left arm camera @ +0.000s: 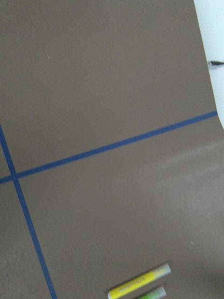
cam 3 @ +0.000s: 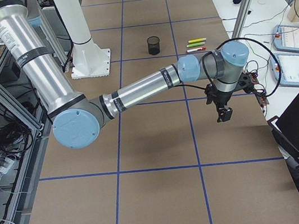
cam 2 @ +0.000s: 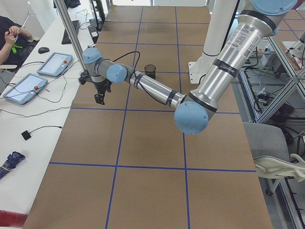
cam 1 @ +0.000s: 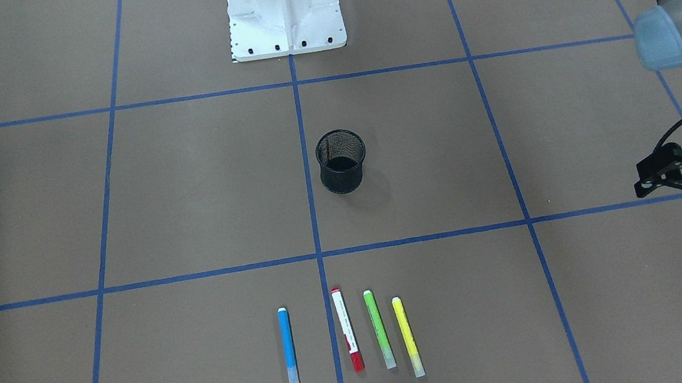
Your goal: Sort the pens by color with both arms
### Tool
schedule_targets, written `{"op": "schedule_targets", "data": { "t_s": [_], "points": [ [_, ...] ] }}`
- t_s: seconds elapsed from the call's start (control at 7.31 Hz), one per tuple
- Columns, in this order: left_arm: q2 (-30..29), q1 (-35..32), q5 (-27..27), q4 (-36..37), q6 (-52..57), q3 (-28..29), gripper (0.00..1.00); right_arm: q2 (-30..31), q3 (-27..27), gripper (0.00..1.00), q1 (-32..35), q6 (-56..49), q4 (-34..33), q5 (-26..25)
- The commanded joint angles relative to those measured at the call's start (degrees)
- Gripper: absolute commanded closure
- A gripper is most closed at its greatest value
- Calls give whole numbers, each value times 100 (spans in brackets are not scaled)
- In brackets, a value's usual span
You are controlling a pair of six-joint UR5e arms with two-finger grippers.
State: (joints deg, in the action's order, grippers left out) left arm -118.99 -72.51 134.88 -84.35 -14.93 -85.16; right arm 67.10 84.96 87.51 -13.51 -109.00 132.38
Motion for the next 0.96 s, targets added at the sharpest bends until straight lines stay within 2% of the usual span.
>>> {"op": "schedule_targets", "data": {
  "t_s": [0.0, 0.14, 0.41, 0.55, 0.68, 0.82],
  "points": [
    [-27, -79, -371, 1772, 61, -70, 0, 591, -23, 0, 55, -223, -104, -405],
    [-11, -97, -696, 1894, 70, -193, 0, 889, -93, 0, 47, -239, -104, -588],
    [636, -315, -647, 1756, 366, -605, 0, 1313, 20, 0, 64, -292, -104, -957],
    [892, -543, -629, 1738, 1012, -633, 0, 1375, -40, 0, 55, -275, -104, -1194],
    [1060, -815, -638, 1729, 1471, -538, 0, 1489, -67, 0, 55, -284, -95, -1501],
    [1157, -1087, -638, 1642, 2024, -233, 0, 1542, -6, 0, 55, -223, -95, -1400]
  ]
}}
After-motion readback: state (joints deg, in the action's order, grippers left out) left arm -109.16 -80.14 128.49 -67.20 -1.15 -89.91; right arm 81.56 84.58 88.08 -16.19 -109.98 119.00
